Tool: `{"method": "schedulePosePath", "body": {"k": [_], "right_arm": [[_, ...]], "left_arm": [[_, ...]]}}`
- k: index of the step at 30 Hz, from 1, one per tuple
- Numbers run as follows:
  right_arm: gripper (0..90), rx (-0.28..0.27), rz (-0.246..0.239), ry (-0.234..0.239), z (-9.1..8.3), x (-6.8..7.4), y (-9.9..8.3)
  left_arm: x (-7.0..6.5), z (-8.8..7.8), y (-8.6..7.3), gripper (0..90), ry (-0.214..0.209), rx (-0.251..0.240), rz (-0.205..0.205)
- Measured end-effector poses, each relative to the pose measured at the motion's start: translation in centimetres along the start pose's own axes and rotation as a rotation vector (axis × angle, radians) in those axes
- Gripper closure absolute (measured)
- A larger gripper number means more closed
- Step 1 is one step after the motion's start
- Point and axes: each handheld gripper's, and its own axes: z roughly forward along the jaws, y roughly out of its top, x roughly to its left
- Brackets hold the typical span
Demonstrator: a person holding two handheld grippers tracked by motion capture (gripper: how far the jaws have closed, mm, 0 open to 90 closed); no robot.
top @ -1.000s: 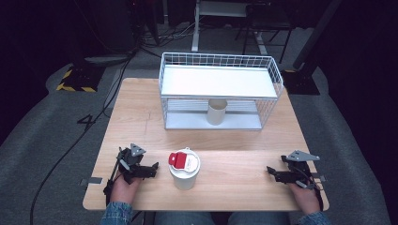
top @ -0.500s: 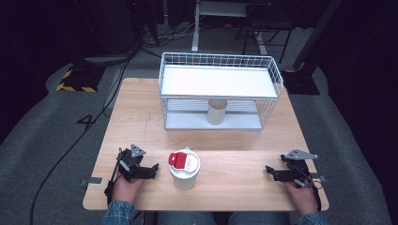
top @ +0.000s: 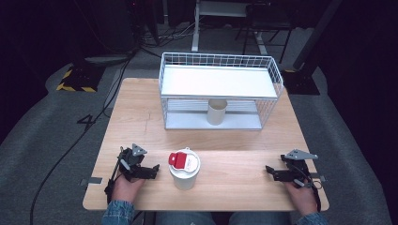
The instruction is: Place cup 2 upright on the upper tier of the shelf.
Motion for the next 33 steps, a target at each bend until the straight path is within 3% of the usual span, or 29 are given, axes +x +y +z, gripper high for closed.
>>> {"method": "schedulePosePath", "body": {"k": [8,14,20,25,31,33], "right_arm": [[13.5,0.000,0.000,0.000,0.0,0.0,0.0],[13.5,0.000,0.000,0.000,0.0,0.0,0.0],[13.5,0.000,0.000,0.000,0.0,0.0,0.0],[13.5,0.000,0.000,0.000,0.0,0.0,0.0],[13.5,0.000,0.000,0.000,0.0,0.0,0.0],[13.5,0.000,0.000,0.000,0.0,0.0,0.0]], "left_arm": [[-1.0,-2.7,-0.2,0.1,-0.048,-0.054,0.020],[-2.7,-5.0,-0.9,1.6,-0.089,-0.102,0.096],[-4.1,-6.7,-1.1,0.5,-0.107,-0.166,0.118],[-4.9,-7.4,-1.1,0.1,-0.129,-0.182,0.141],[-6.5,-8.1,-1.0,0.1,-0.219,-0.230,0.147],[-7.0,-8.1,-0.9,0.1,-0.239,-0.241,0.166]]}}
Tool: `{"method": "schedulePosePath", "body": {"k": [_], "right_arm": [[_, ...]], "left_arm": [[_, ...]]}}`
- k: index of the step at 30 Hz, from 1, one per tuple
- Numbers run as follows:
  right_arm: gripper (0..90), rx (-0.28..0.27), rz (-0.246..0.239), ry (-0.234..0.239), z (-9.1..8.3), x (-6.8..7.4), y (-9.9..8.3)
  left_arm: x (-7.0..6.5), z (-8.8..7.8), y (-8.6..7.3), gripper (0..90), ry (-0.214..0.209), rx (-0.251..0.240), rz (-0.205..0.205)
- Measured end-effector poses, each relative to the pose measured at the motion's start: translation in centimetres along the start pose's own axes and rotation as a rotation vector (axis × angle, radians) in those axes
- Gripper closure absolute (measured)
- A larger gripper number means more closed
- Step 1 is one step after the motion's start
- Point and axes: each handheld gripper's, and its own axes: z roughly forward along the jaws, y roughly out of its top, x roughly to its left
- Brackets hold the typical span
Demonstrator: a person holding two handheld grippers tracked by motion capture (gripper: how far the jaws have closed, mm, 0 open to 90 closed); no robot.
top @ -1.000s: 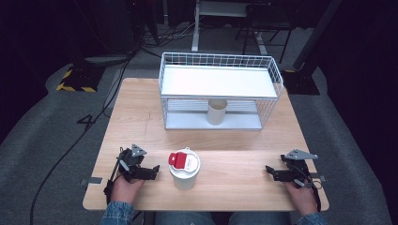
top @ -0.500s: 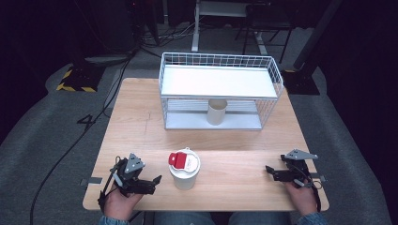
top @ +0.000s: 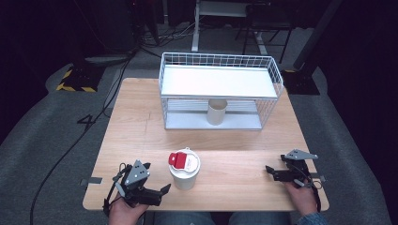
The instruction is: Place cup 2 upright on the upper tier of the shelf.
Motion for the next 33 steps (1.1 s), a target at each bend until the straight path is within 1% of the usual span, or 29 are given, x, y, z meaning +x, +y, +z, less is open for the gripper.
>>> {"method": "schedulePosePath", "body": {"k": [2,5,6,8,9,10,12,13,14,18,19,21,24,28,29,31,33], "right_arm": [[13.5,0.000,0.000,0.000,0.0,0.0,0.0],[13.5,0.000,0.000,0.000,0.0,0.0,0.0],[13.5,0.000,0.000,0.000,0.0,0.0,0.0],[13.5,0.000,0.000,0.000,0.0,0.0,0.0],[13.5,0.000,0.000,0.000,0.0,0.0,0.0],[13.5,0.000,0.000,0.000,0.0,0.0,0.0],[13.6,0.000,0.000,0.000,0.0,0.0,0.0],[13.5,0.000,0.000,0.000,0.0,0.0,0.0],[13.5,0.000,0.000,0.000,0.0,0.0,0.0],[13.5,0.000,0.000,0.000,0.0,0.0,0.0],[13.5,0.000,0.000,0.000,0.0,0.0,0.0],[13.5,0.000,0.000,0.000,0.0,0.0,0.0],[13.5,0.000,0.000,0.000,0.0,0.0,0.0],[13.5,0.000,0.000,0.000,0.0,0.0,0.0],[13.5,0.000,0.000,0.000,0.0,0.0,0.0],[13.5,0.000,0.000,0.000,0.0,0.0,0.0],[13.6,0.000,0.000,-0.002,0.0,0.0,0.0]], "left_arm": [[-0.4,0.2,0.2,0.0,-0.018,-0.009,0.011],[-0.9,0.4,0.4,0.0,-0.037,-0.034,0.014],[-1.1,0.5,0.5,0.0,-0.049,-0.044,0.011],[-1.2,0.7,0.5,0.0,-0.067,-0.063,0.012],[-1.3,0.9,0.5,0.0,-0.075,-0.075,0.005],[-1.2,1.2,0.4,0.0,-0.083,-0.089,0.009],[-1.1,1.6,0.2,0.0,-0.128,-0.121,0.001],[-0.9,1.9,0.1,0.0,-0.140,-0.131,0.009],[-0.8,2.1,0.0,0.0,-0.157,-0.139,0.002],[-0.5,2.9,-0.2,0.0,-0.176,-0.183,-0.003],[-0.4,3.1,-0.2,0.0,-0.169,-0.186,0.002],[-0.4,3.4,-0.2,0.0,-0.168,-0.197,0.010],[-0.4,4.0,-0.1,0.0,-0.184,-0.203,0.027],[-0.2,4.9,-0.2,0.0,-0.197,-0.220,0.028],[-0.2,5.1,-0.2,0.0,-0.196,-0.216,0.023],[-0.2,5.7,-0.2,0.0,-0.185,-0.190,0.025],[-0.3,6.2,-0.3,0.0,-0.191,-0.179,0.036]]}}
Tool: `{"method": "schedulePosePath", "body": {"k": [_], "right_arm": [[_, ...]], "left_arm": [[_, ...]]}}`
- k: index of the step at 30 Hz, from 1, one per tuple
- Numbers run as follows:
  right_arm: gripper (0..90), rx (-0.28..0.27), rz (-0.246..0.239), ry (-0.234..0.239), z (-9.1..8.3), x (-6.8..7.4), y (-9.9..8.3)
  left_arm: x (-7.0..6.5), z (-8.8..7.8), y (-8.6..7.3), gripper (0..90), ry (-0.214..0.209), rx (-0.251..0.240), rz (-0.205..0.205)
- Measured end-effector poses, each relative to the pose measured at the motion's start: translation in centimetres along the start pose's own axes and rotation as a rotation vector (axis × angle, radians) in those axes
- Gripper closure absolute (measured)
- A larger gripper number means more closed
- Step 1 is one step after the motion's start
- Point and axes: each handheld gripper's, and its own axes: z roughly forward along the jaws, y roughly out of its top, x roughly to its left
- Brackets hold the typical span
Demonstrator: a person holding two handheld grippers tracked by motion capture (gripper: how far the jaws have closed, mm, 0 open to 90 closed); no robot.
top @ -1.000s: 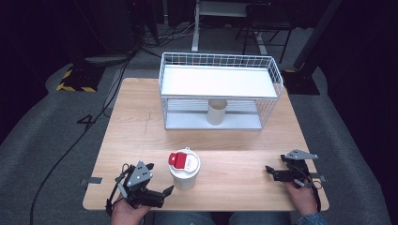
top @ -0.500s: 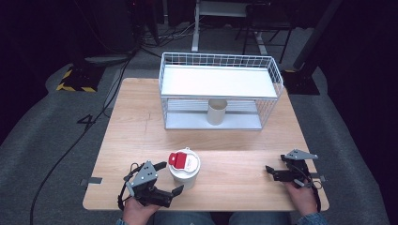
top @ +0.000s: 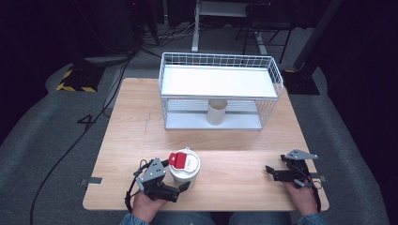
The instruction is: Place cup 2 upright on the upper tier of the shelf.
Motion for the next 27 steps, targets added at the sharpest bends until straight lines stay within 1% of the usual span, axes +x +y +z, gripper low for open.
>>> {"method": "schedulePosePath", "body": {"k": [2,5,6,10,13,15,16,20,23,25,27], "right_arm": [[13.5,-0.001,0.000,0.002,0.0,0.0,0.0],[13.5,0.000,0.000,0.002,0.0,0.0,0.0],[13.5,-0.001,0.000,0.002,0.0,0.0,0.0],[13.5,0.000,0.000,0.002,0.0,0.0,0.0],[13.6,0.000,0.000,0.002,0.0,0.0,0.0],[13.5,-0.001,0.000,0.002,0.0,0.0,0.0],[13.5,-0.001,0.001,0.002,0.0,0.0,0.0],[13.5,0.000,0.000,0.002,0.0,0.0,0.0],[13.5,-0.001,0.000,0.002,0.0,0.0,0.0],[13.5,-0.001,0.000,0.002,0.0,0.0,0.0],[13.6,0.000,0.000,0.002,0.0,0.0,0.0]], "left_arm": [[-0.1,0.4,-0.1,0.0,0.002,0.006,0.008],[-0.1,0.8,-0.1,0.0,0.013,0.002,0.009],[0.0,1.1,-0.1,0.0,0.031,0.003,0.015],[0.3,1.6,-0.1,0.0,0.000,-0.010,-0.003],[0.3,1.8,-0.1,0.3,-0.006,-0.020,0.001],[0.2,1.7,-0.2,3.1,-0.024,-0.037,0.005],[0.2,1.8,-0.2,5.3,-0.024,-0.047,0.014],[0.2,1.9,-0.3,7.5,-0.018,-0.061,0.041],[0.2,1.9,-0.4,8.3,-0.017,-0.066,0.050],[0.2,1.8,-0.6,8.5,-0.009,-0.077,0.059],[0.1,1.8,-0.6,8.7,-0.009,-0.074,0.061]]}}
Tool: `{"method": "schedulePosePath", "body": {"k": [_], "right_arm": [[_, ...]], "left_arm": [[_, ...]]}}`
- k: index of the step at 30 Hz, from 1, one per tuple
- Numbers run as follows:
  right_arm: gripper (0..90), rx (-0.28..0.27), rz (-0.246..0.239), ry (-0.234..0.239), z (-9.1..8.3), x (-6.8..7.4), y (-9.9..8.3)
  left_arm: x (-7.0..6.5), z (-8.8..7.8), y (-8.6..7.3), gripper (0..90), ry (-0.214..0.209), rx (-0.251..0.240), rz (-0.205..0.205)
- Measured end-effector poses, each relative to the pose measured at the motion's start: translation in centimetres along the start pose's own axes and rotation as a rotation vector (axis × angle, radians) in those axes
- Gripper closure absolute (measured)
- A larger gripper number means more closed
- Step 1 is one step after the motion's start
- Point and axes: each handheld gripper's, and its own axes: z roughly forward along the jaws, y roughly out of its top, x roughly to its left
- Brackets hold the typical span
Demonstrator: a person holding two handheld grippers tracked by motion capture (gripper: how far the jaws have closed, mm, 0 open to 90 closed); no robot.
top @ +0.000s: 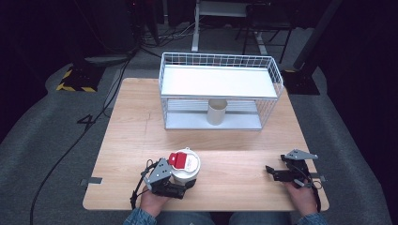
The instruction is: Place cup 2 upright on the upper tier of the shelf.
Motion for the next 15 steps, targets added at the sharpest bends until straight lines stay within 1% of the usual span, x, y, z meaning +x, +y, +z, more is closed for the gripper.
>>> {"method": "schedulePosePath", "body": {"k": [2,6,8,9,13,14,15], "right_arm": [[13.6,0.000,0.000,0.000,0.00,0.00,0.00],[13.5,0.000,0.000,0.000,0.00,0.00,0.00],[13.5,0.000,0.000,0.000,0.00,0.00,0.00],[13.5,0.001,0.000,-0.002,-0.01,0.01,0.00],[13.5,0.000,0.000,0.000,0.00,0.00,0.00],[13.5,0.000,0.000,0.000,0.00,0.00,0.00],[13.5,0.000,0.000,0.000,0.00,0.00,0.00]], "left_arm": [[-0.05,0.04,-0.06,8.8,0.005,-0.007,-0.002],[-0.04,0.02,0.02,8.8,0.006,-0.001,-0.008],[0.00,0.06,0.06,8.5,-0.004,0.007,-0.029],[0.00,0.06,0.06,8.3,-0.002,0.007,-0.034],[-0.05,0.04,0.05,8.3,0.001,0.009,-0.031],[-0.03,0.00,0.07,8.5,0.002,0.013,-0.022],[-0.08,0.02,0.05,8.6,0.004,0.009,-0.023]]}}
